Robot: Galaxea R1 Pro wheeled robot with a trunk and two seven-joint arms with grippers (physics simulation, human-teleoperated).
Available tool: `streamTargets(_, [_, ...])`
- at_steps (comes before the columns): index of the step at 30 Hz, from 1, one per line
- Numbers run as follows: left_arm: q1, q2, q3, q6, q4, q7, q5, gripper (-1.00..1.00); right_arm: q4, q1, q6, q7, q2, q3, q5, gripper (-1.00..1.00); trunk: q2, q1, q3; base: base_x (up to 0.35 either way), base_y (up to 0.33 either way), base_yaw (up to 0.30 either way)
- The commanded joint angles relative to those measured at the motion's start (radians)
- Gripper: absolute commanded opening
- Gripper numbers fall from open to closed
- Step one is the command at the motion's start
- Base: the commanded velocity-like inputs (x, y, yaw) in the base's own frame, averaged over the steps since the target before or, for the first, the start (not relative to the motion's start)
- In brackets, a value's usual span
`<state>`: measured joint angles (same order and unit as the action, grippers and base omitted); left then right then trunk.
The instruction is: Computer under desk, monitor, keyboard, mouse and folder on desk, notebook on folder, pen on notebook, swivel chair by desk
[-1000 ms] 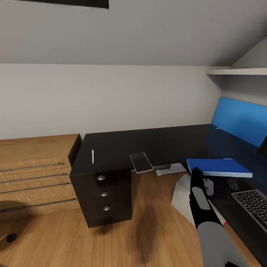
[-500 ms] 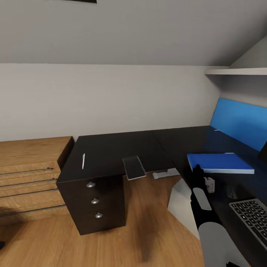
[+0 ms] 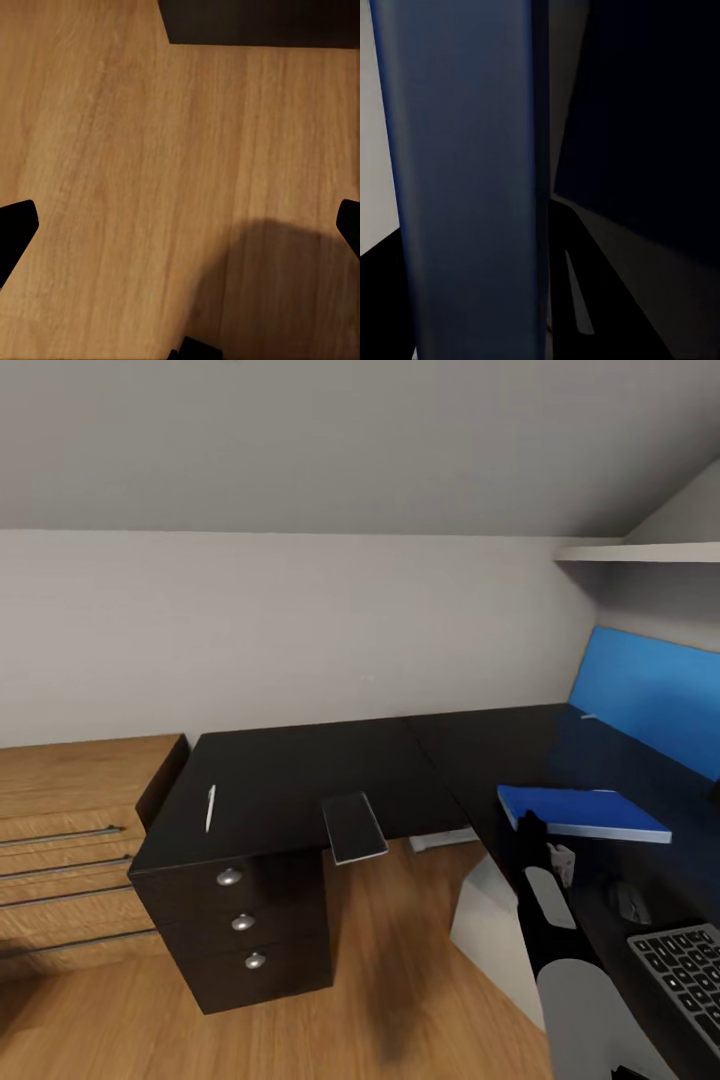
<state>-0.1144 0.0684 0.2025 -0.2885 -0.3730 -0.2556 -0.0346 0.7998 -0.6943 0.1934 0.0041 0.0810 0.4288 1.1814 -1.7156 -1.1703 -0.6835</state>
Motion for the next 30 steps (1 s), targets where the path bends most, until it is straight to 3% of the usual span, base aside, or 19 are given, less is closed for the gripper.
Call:
streamTargets(1, [-0.001,0.001,0.003,-0.003,0.000,-0.002,-0.003,1.00,0.001,-0.001,-0.001,0.001,0.000,0.001,0.011,-1.00,0.000,0.000,-0.001,0.165,-0.002,0.000])
streamTargets(4, [-0.001,0.001,0.003,-0.003,0.000,-0.002,-0.003,1.00,0.001,-0.001,-0.005,0.000,-0.001,0.002,0.017,-1.00,0.000,0.000,-0.001,0.081,-0.001,0.000])
streamTargets(12, [-0.001,0.001,0.003,-0.003,0.000,-0.002,-0.003,1.00,0.000,-0.001,-0.046,0.000,-0.003,0.003,0.080,-1.00,0.000,0.000,-0.001,0.079,0.000,0.000])
streamTargets(16, [-0.001,0.001,0.003,-0.003,0.000,-0.002,-0.003,1.00,0.000,-0.001,-0.060,0.001,-0.009,0.004,0.087,-1.00,0.000,0.000,-0.001,0.125,0.000,0.000])
streamTargets(22, [-0.001,0.001,0.003,-0.003,0.000,-0.002,-0.003,1.00,-0.013,-0.001,-0.063,0.000,-0.022,0.054,0.101,-1.00,0.000,0.000,-0.001,-0.042,-0.101,0.000])
streamTargets(30, [-0.001,0.001,0.003,-0.004,0.000,-0.002,-0.002,1.00,-0.014,-0.001,-0.063,-0.003,-0.023,0.057,0.104,-1.00,0.000,0.000,-0.001,-0.024,-0.027,0.000])
